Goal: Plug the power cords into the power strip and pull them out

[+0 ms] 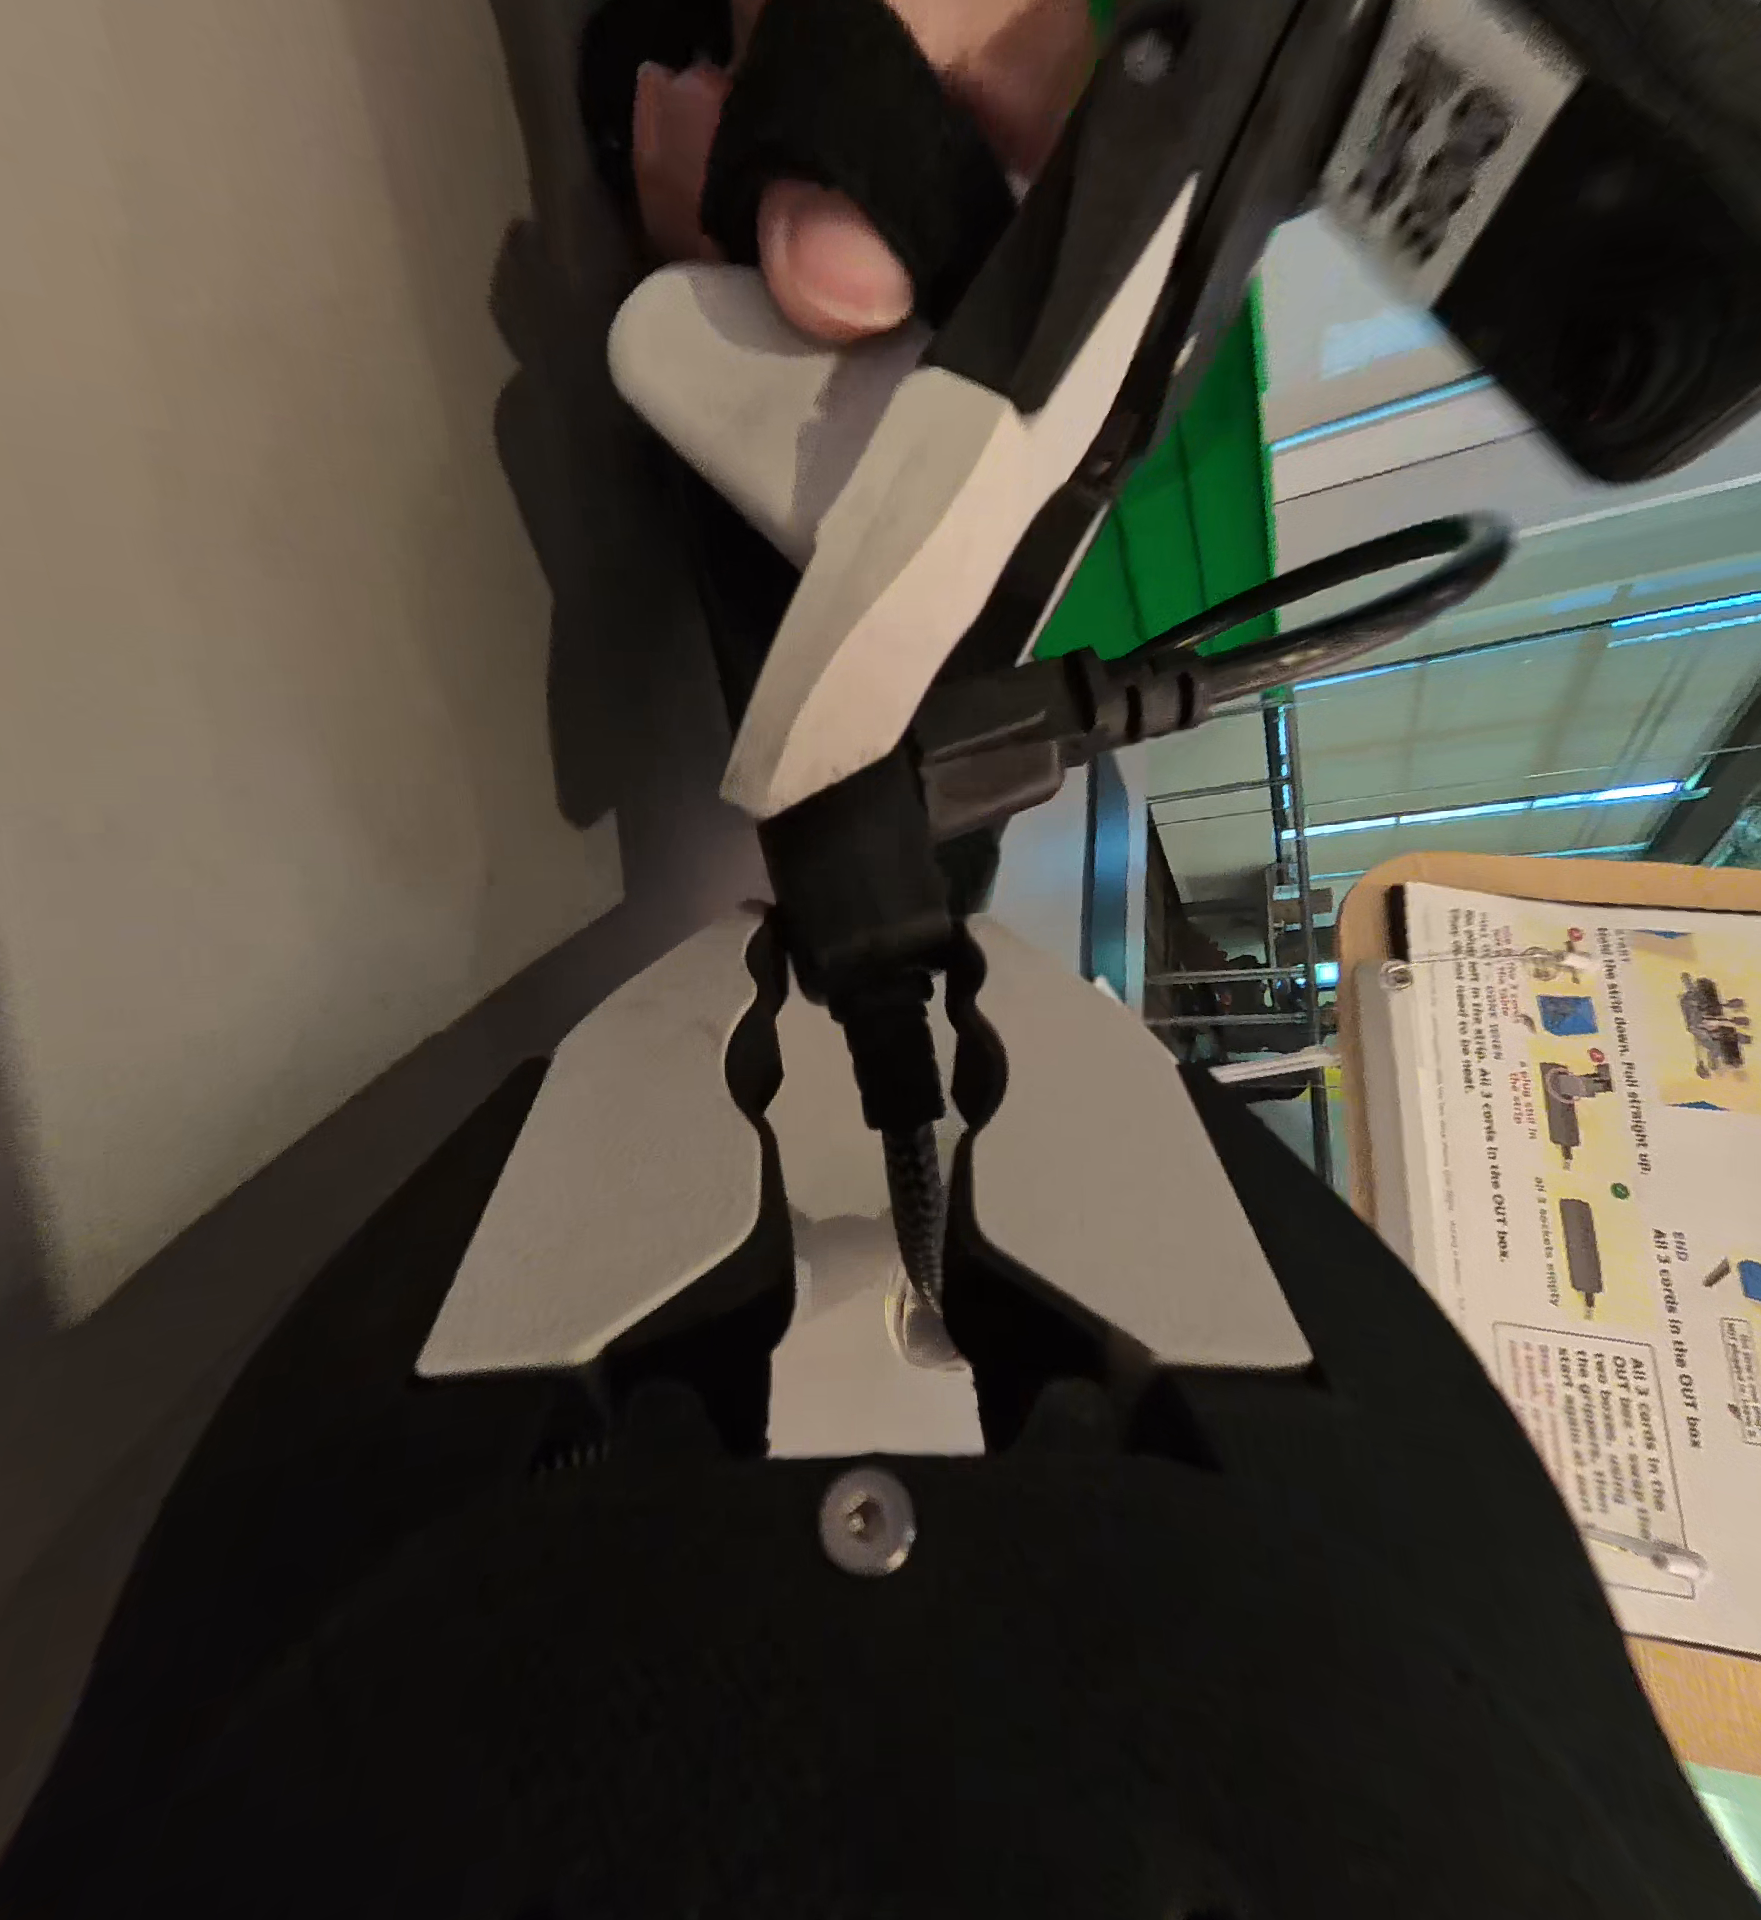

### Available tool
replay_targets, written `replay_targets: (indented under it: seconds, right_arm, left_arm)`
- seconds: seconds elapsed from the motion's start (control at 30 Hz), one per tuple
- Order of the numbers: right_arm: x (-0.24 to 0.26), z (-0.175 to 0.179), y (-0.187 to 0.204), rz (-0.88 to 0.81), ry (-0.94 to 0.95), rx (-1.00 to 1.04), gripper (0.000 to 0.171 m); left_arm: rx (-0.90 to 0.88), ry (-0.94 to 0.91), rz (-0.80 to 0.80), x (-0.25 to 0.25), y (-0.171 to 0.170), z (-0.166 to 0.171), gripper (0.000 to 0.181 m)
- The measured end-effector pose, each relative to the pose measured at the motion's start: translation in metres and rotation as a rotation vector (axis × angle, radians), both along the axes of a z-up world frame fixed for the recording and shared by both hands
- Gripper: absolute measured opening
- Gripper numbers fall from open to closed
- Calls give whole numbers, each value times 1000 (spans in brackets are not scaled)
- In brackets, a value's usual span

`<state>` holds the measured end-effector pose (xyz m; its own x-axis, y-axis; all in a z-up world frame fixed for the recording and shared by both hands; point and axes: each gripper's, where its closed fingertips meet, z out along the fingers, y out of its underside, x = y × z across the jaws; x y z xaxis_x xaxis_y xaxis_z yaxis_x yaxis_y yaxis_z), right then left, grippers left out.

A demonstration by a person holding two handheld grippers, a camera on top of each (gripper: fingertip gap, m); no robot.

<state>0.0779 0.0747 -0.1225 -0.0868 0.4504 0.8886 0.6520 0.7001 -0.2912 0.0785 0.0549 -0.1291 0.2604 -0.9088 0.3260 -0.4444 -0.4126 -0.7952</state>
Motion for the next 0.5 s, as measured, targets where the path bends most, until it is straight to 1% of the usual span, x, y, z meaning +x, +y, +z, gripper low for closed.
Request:
replay_targets:
  seconds: [0.07,0.13,0.33,0.5]
  right_arm:
    - [8,-7,9,-40,-48,21,29]
    - [16,-13,18,-78,-68,12,29]
    - [26,-15,27,-108,-16,-93,32]
    - [28,-15,26,-115,2,-173,35]
  left_arm:
    - [115,43,25,-3,6,0,52]
    - [168,62,49,-4,9,1,53]
    - [200,100,159,-17,27,-1,52]
    - [186,95,145,-15,24,-3,46]
